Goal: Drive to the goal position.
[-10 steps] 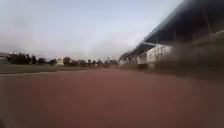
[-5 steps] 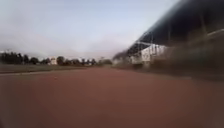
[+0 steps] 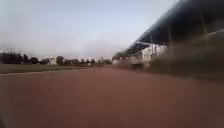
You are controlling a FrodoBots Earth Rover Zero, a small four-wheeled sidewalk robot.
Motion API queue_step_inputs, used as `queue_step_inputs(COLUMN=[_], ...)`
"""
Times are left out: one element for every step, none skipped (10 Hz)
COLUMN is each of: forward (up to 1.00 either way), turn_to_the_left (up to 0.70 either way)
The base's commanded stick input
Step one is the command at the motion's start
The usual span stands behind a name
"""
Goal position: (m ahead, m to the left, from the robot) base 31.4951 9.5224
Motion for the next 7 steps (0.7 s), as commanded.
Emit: queue_step_inputs(forward=[0.70,0.70,0.70,0.70,0.70,0.70,0.70], turn_to_the_left=[-0.30,-0.30,-0.30,-0.30,0.00,0.00,0.00])
